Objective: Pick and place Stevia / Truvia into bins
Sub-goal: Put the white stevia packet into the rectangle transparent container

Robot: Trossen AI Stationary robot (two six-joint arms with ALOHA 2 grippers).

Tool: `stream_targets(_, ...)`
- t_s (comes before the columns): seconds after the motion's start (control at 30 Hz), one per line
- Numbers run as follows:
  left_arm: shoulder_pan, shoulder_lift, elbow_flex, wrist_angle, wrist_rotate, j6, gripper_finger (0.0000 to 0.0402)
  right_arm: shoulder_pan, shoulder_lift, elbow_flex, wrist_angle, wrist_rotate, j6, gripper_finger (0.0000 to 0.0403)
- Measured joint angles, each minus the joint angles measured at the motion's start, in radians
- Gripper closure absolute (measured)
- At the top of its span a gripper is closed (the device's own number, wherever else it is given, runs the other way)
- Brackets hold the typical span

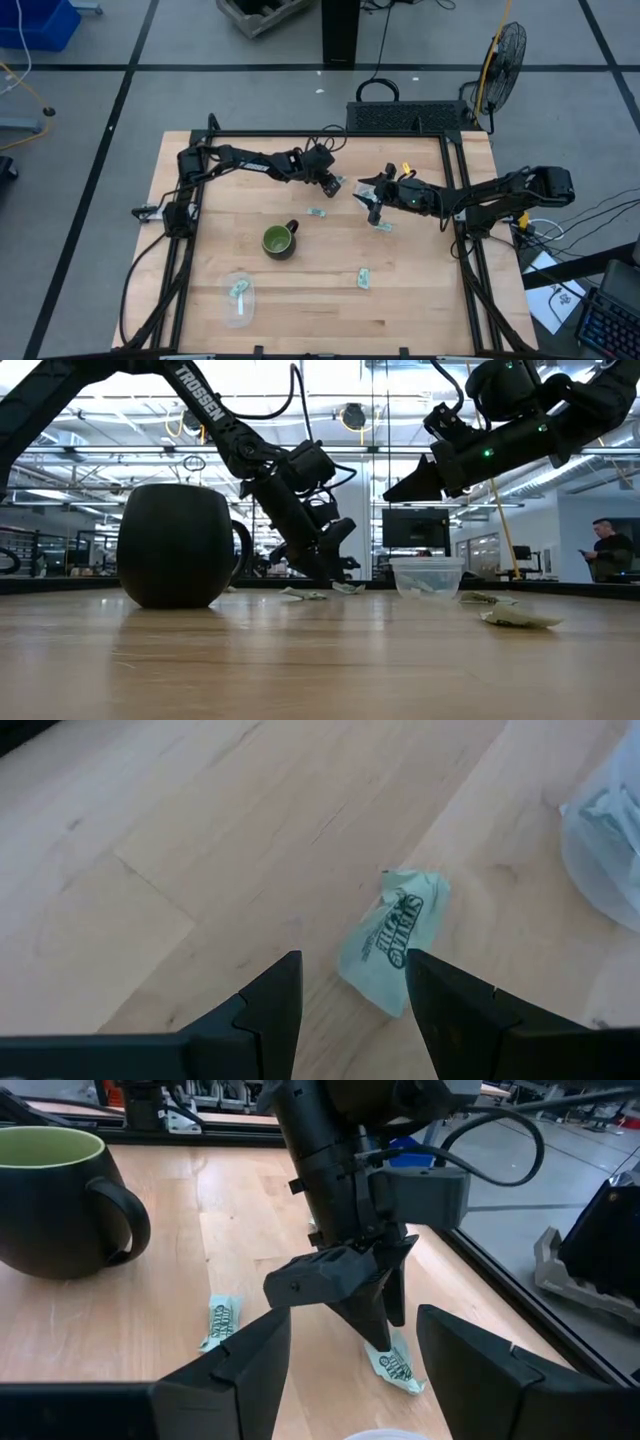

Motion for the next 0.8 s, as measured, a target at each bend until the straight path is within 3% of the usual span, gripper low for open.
stream_targets(0.43, -0.007, 0.0, 0.0, -0.002, 0.004, -0.003, 0.0231, 0.0, 0.0, 0.0, 0.002, 0.0, -0.003, 0.0193)
stream_targets(0.8, -0.005, 0.0, 0.0, -0.001, 0.016, 0.068, 0.0389, 0.0, 0.0, 0.0, 0.002, -0.001, -0.003, 0.0193)
